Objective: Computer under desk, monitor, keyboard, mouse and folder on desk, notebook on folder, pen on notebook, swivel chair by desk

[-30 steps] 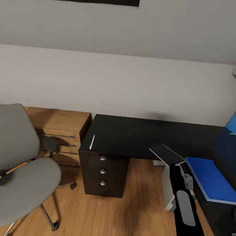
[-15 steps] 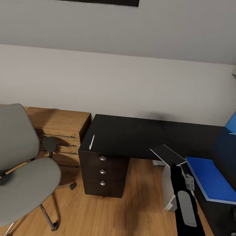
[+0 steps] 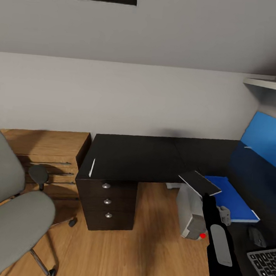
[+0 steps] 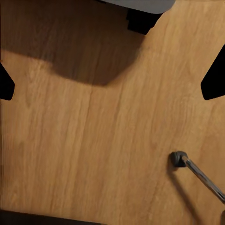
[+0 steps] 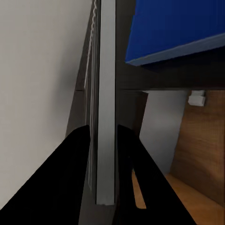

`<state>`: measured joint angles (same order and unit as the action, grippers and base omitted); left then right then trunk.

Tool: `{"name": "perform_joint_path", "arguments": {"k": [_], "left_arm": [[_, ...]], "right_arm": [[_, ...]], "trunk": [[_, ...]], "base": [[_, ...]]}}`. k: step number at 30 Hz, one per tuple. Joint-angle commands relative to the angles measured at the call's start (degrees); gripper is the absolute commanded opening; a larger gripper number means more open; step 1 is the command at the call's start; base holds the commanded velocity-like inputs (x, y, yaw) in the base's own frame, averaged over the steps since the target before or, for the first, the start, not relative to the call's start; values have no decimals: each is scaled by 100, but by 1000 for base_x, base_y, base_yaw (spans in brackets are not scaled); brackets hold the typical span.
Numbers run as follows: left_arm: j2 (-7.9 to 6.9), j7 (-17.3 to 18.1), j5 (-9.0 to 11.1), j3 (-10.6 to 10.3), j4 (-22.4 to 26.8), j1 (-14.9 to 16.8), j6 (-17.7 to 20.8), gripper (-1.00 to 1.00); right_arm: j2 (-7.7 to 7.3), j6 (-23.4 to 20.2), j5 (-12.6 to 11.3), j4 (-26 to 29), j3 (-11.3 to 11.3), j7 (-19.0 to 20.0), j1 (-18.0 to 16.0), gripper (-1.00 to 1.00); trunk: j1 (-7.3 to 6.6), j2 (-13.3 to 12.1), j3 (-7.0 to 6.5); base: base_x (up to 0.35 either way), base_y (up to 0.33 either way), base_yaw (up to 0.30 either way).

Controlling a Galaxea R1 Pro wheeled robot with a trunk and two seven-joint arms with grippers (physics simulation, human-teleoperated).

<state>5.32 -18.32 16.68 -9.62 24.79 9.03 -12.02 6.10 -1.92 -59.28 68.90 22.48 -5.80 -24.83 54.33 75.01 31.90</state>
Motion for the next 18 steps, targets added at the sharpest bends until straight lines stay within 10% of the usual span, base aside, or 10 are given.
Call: {"name": "perform_joint_path", "arguments": {"k": [1,18], "left_arm": [[-5,-40,55,-49,0,3,-26,100],[-5,-31,55,-49,0,3,-28,100]], "right_arm": [[6,-19,-49,10,33,-9,-5,-100],[4,-19,-166,-8,209,-7,-5,-100]], "trunk": [[0,3,5],[0,3,5]], "base": [[0,0,-262],[0,0,-230]]}}
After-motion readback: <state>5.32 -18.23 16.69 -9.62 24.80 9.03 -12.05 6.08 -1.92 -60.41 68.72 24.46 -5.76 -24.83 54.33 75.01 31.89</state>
